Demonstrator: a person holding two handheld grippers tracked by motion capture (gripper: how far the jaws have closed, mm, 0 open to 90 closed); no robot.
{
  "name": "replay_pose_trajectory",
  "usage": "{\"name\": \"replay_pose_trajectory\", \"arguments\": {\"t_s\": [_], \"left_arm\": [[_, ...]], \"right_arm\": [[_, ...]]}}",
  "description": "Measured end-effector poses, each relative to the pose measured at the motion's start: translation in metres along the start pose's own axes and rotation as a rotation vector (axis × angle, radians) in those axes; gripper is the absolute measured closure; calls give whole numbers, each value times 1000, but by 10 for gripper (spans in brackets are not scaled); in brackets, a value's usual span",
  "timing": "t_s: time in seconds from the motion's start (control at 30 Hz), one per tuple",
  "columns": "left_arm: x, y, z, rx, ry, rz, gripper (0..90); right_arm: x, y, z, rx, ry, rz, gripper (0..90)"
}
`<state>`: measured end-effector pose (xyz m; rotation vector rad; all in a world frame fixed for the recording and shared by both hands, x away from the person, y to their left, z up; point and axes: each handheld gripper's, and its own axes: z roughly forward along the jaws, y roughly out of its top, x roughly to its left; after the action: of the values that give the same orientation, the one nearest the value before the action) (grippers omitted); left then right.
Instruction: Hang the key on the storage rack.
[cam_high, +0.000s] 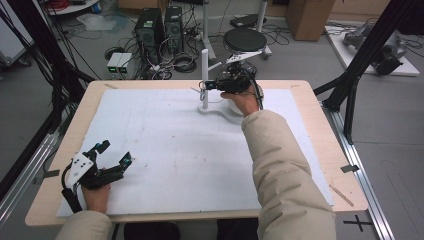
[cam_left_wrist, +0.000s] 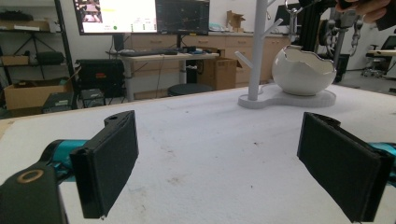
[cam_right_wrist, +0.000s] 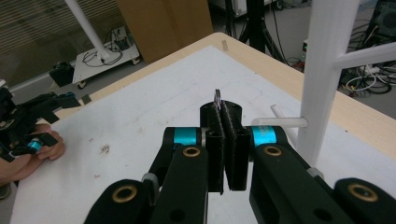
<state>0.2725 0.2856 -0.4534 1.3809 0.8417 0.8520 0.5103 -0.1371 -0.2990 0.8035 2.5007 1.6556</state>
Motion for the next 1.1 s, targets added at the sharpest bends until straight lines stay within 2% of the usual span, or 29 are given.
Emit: {"name": "replay_pose_trajectory", "arguments": {"t_s": [0.17, 0.27, 0.87, 1.1], "left_arm": [[0, 0, 0, 4, -1, -2, 129], [0, 0, 0, 4, 0, 1, 129], [0, 0, 0, 0, 0, -3, 129], [0, 0, 0, 0, 1, 1, 129]], "right_arm": [[-8, -3, 4, -7, -6, 26, 888], [-10, -5, 8, 7, -26, 29, 888], [-25, -13, 20, -11, -103, 73, 887], [-28, -15, 23, 0, -127, 69, 886]]}}
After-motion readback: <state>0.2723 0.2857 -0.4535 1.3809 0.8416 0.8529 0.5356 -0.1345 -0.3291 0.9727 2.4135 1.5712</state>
